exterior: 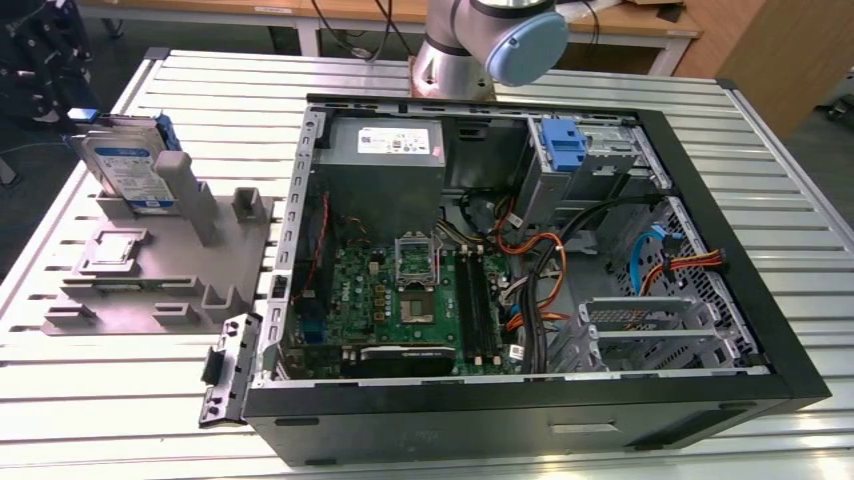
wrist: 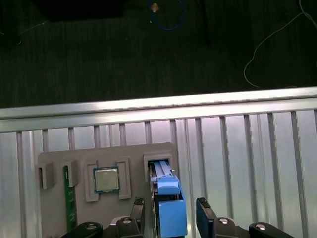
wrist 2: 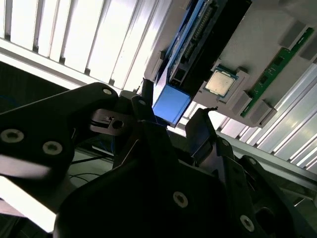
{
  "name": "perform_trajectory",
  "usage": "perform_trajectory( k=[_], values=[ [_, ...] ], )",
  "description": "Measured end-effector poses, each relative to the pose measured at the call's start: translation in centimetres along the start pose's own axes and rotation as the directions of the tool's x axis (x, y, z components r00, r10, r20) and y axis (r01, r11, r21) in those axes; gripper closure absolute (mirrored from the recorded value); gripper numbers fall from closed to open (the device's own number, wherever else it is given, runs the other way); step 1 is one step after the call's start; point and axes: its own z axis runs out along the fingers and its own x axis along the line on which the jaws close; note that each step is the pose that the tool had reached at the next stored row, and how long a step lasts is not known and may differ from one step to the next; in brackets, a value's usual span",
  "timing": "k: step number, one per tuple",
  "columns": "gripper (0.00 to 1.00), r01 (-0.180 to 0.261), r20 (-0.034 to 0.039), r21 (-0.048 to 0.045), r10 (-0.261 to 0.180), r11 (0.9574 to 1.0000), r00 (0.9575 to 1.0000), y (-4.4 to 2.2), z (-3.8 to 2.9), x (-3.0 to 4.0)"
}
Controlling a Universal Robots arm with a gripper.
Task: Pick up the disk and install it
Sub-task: 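Pick up the disk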
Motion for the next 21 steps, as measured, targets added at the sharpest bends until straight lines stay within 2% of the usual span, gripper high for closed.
perform_trajectory(
  k=[5,14,16,17,21],
  values=[
    [0.47,0.032,-0.0003,0.0001,-0.032,0.9995,0.9995,0.05,0.56,0.03],
    [0.47,0.041,-0.0002,0.0065,-0.041,0.9991,0.9992,0.04,0.94,0.05],
    [0.49,0.041,-0.0002,0.0067,-0.041,0.9991,0.9992,0.04,0.95,0.05],
    [0.55,0.041,-0.0002,0.0067,-0.041,0.9991,0.9992,0.04,0.95,0.05],
    [0.55,0.044,-0.0002,0.0067,-0.044,0.9990,0.9990,0.03,1.17,0.06]
  ],
)
